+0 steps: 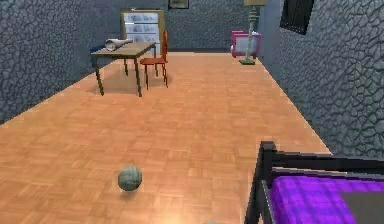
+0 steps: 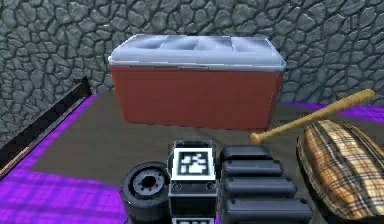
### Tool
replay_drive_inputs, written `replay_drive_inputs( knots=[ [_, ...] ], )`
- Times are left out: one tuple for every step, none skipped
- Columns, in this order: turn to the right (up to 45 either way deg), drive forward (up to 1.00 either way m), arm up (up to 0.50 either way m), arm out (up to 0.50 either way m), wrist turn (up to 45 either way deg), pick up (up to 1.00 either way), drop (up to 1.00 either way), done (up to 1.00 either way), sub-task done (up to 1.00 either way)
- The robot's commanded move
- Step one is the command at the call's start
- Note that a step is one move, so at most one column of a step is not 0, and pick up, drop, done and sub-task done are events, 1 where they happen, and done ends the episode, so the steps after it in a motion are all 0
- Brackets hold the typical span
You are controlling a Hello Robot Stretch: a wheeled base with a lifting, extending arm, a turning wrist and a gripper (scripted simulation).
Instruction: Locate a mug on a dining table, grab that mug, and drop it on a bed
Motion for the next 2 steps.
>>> replay_drive_inputs(
  knots=[
    [-42.0, 0.00, 0.00, 0.00, 0.0, 0.00, 0.00, 0.00, 0.00],
    [45.0, 0.00, 0.00, 0.00, 0.0, 0.00, 0.00, 0.00, 0.00]
  ],
)
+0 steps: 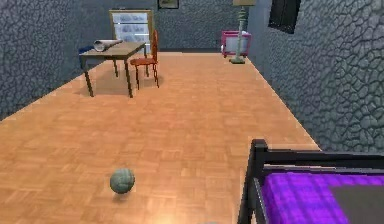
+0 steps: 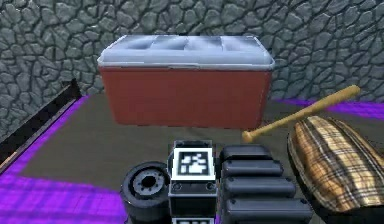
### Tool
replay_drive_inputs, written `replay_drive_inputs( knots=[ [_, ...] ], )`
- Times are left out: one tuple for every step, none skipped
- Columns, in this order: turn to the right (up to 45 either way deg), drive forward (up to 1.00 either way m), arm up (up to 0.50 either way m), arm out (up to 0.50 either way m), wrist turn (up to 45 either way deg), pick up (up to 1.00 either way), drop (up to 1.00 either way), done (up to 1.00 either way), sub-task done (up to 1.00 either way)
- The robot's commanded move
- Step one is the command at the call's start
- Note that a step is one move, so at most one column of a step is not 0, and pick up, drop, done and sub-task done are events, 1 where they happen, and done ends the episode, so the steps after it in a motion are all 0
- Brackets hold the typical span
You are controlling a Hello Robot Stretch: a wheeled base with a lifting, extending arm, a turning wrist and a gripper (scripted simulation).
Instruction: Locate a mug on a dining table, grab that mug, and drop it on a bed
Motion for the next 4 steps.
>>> replay_drive_inputs(
  knots=[
    [45.0, 0.00, 0.00, 0.00, 0.0, 0.00, 0.00, 0.00, 0.00],
    [6.0, 0.00, 0.00, 0.00, 0.0, 0.00, 0.00, 0.00, 0.00],
    [0.0, 0.00, 0.00, 0.48, 0.0, 0.00, 0.00, 0.00, 0.00],
    [0.0, 0.00, 0.00, 0.00, 39.0, 0.00, 0.00, 0.00, 0.00]
  ],
)
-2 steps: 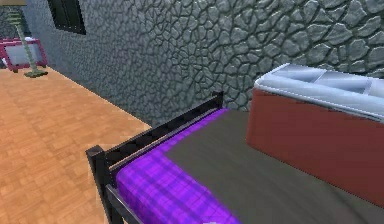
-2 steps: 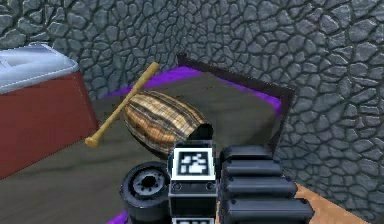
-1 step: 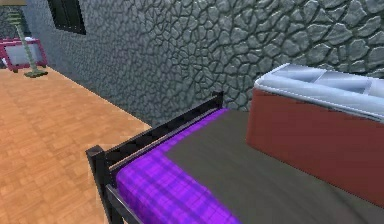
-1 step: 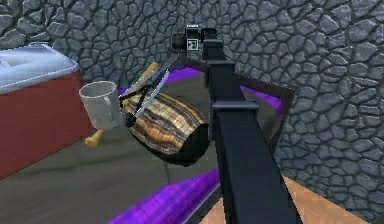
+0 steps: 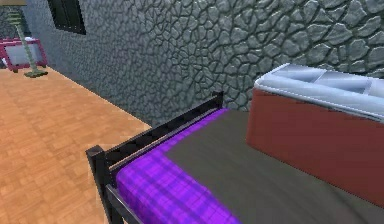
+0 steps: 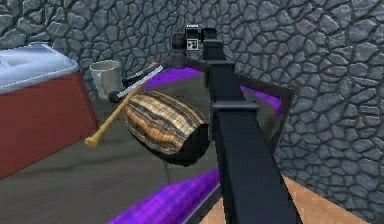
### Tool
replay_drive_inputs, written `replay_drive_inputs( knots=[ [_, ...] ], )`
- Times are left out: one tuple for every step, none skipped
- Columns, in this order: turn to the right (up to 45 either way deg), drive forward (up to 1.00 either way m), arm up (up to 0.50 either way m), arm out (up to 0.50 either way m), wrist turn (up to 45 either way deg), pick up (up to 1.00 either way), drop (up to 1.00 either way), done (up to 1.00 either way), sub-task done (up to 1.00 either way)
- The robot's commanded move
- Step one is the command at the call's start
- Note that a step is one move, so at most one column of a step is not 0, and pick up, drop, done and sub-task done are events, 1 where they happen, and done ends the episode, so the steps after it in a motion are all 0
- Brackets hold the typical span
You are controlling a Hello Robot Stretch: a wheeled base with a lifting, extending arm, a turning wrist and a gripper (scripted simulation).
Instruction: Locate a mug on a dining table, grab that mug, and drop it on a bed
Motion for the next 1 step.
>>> replay_drive_inputs(
  knots=[
    [0.0, 0.00, -0.02, 0.00, 0.0, 0.00, 0.00, 0.00, 0.00]
  ],
)
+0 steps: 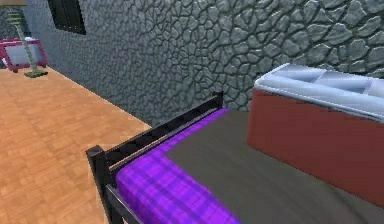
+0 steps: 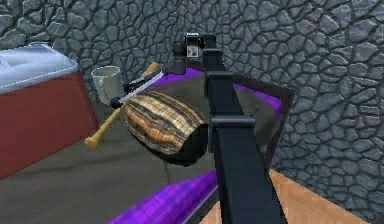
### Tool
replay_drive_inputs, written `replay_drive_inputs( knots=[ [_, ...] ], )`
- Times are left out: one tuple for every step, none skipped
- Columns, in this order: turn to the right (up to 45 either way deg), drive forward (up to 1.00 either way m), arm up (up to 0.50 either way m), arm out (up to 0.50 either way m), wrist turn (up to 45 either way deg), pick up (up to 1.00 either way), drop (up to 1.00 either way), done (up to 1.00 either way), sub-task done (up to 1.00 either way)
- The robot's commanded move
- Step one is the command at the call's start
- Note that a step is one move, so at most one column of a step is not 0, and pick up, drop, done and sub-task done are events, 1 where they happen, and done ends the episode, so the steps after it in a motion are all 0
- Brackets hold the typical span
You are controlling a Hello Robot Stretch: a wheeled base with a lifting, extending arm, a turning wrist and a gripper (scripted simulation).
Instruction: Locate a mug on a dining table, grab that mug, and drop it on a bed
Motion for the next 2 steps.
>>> replay_drive_inputs(
  knots=[
    [0.0, 0.00, -0.32, 0.00, 0.0, 0.00, 0.00, 0.00, 0.00],
    [0.0, 0.00, 0.00, 0.00, 0.0, 0.00, 1.00, 0.00, 0.00]
  ],
)
